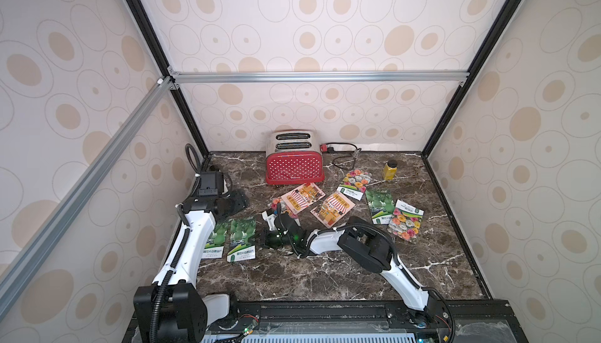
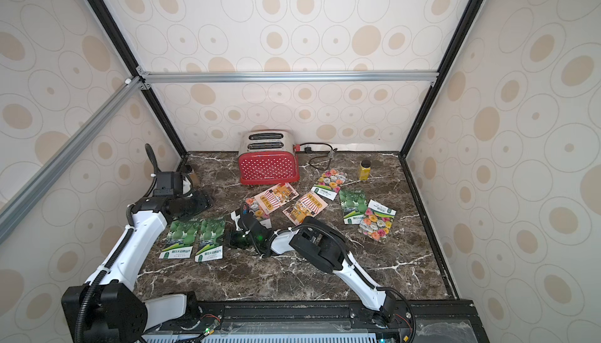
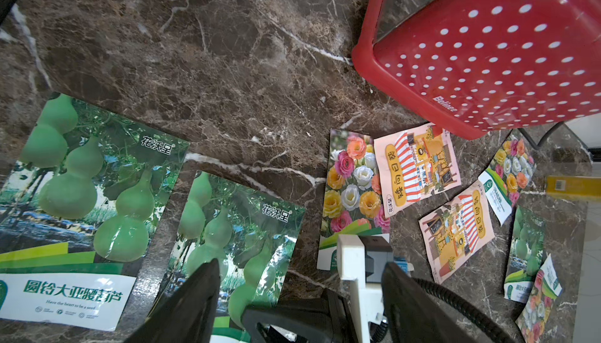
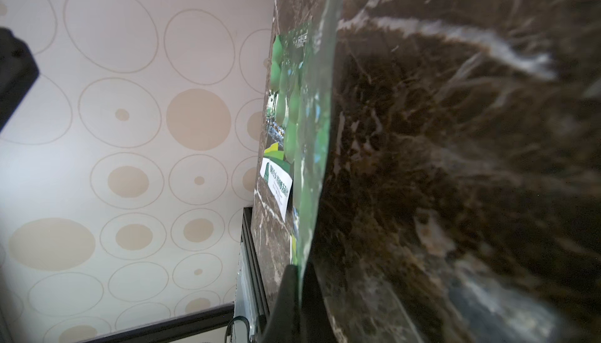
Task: Arrange the seed packets in a row
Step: Place the seed packet at the center of the board.
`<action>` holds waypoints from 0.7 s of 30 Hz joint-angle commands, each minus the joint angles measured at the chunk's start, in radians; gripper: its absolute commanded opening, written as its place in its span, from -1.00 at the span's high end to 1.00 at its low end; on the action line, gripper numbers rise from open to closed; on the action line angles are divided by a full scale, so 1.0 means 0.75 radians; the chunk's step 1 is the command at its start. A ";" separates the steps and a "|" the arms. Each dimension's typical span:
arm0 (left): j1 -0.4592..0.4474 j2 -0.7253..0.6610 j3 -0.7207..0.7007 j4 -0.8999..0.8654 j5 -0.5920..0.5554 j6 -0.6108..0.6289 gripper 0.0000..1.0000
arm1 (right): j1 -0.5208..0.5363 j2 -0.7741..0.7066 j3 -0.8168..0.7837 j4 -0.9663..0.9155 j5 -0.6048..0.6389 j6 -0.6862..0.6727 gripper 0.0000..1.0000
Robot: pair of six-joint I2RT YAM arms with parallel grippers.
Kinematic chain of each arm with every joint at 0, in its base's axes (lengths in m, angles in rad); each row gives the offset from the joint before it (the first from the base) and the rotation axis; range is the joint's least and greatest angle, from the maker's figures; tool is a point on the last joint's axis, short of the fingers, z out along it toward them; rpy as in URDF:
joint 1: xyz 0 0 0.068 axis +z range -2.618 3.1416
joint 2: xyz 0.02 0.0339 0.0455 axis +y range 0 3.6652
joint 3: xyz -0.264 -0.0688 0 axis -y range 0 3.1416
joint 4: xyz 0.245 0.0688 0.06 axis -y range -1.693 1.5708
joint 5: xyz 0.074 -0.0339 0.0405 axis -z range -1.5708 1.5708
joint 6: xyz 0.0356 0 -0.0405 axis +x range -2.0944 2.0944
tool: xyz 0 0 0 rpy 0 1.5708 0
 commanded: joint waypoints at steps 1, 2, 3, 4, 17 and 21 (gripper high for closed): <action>0.010 -0.027 -0.004 -0.031 0.013 0.029 -0.59 | -0.001 0.064 0.039 0.006 0.026 0.056 1.00; 0.009 -0.028 -0.004 -0.031 0.016 0.029 -0.59 | 0.000 0.079 0.059 -0.010 0.013 0.060 1.00; 0.009 -0.031 -0.004 -0.031 0.016 0.028 -0.59 | -0.001 0.090 0.069 -0.020 0.008 0.063 1.00; 0.010 -0.034 -0.005 -0.029 0.017 0.029 -0.59 | 0.000 0.097 0.072 -0.023 0.010 0.070 1.00; 0.009 -0.074 -0.022 -0.034 0.026 0.020 -0.59 | -0.009 0.105 0.084 -0.088 0.052 0.039 0.99; 0.011 -0.091 -0.030 -0.034 0.028 0.017 -0.59 | -0.011 0.116 0.094 -0.101 0.058 0.052 0.94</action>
